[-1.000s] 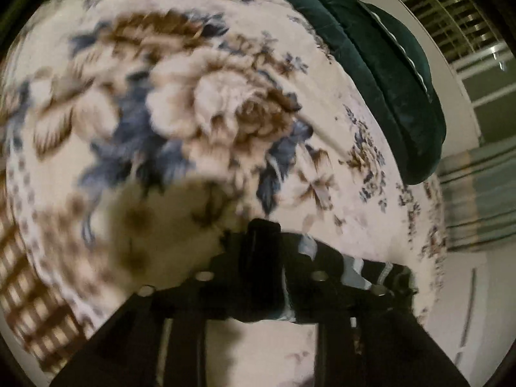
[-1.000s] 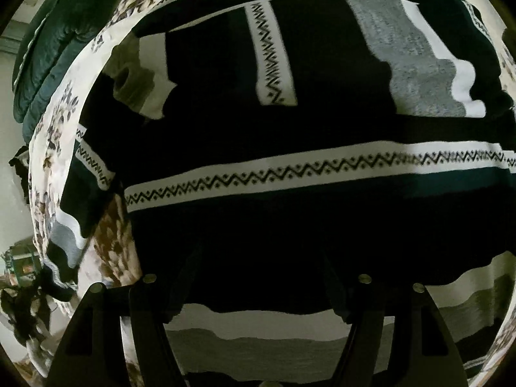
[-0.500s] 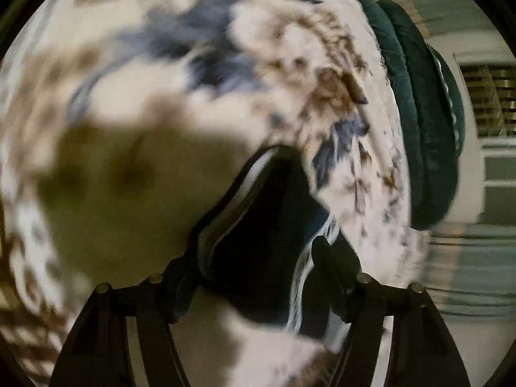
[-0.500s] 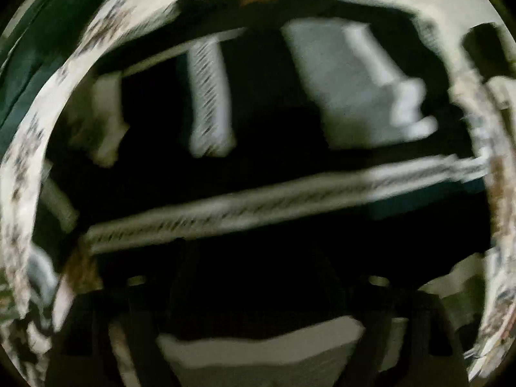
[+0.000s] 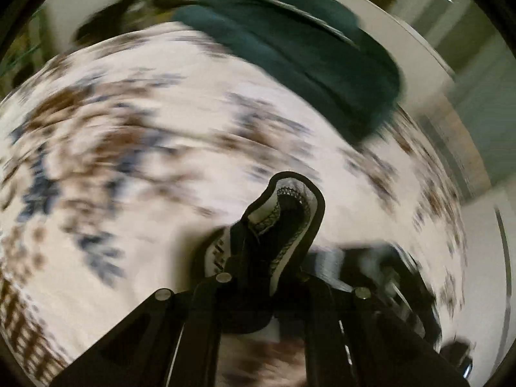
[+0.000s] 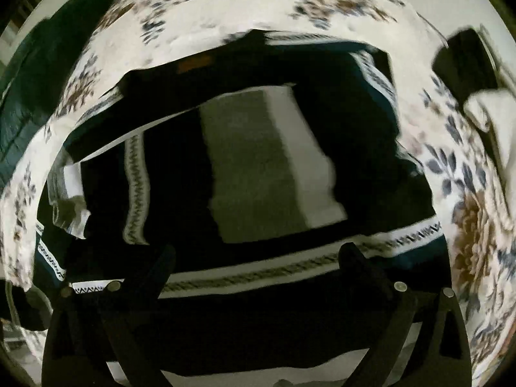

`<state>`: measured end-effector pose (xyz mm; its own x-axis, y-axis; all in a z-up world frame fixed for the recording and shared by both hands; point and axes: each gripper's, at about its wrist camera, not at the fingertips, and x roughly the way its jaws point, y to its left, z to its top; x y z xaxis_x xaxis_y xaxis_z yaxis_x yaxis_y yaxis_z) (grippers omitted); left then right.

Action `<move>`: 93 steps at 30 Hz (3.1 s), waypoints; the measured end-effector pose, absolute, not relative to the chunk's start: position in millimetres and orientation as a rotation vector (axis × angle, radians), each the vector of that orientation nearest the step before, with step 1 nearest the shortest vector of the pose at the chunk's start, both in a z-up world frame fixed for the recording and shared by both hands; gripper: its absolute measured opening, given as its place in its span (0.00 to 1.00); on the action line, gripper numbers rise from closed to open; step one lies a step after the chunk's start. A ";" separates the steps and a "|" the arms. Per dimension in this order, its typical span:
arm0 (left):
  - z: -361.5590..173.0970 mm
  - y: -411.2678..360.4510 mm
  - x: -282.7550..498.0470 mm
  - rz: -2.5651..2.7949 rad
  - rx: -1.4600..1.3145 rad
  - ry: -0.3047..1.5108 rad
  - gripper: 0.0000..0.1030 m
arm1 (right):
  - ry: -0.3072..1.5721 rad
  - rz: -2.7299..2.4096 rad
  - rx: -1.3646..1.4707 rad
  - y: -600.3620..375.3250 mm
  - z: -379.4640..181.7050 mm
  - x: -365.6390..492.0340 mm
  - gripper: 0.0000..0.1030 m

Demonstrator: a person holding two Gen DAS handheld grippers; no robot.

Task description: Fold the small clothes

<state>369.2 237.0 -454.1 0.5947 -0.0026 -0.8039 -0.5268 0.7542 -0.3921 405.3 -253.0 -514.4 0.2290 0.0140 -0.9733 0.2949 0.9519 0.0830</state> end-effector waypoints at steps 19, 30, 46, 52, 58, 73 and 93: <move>-419.0 -99.8 433.2 -0.085 -0.373 0.940 1.00 | 1.366 -0.070 0.541 -441.4 -489.8 388.3 0.99; -459.4 19.0 389.3 0.380 -0.169 1.033 1.00 | 1.470 0.191 0.424 -322.9 -551.3 497.5 0.72; -472.1 -2.4 418.2 0.328 -0.113 1.057 1.00 | 1.257 0.027 0.356 -393.8 -475.9 491.4 0.04; -484.1 -6.4 436.2 0.318 -0.085 1.091 1.00 | 1.429 -0.087 0.387 -443.7 -525.2 494.4 0.15; -494.4 -5.7 455.4 0.301 -0.051 1.119 1.00 | 1.343 -0.154 0.393 -461.5 -500.9 483.9 0.44; -540.7 1.9 559.0 0.239 0.095 1.217 1.00 | 1.472 0.259 -0.106 -328.3 -545.9 552.0 0.48; -518.4 56.9 453.3 0.123 -0.550 1.213 0.86 | 1.426 -0.071 0.854 -473.8 -519.5 441.7 0.35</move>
<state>453.3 56.9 -518.4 0.3611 -0.1971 -0.9115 -0.3765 0.8634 -0.3359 441.7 -473.8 -519.5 0.1954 0.4380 -0.8775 0.5230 0.7103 0.4710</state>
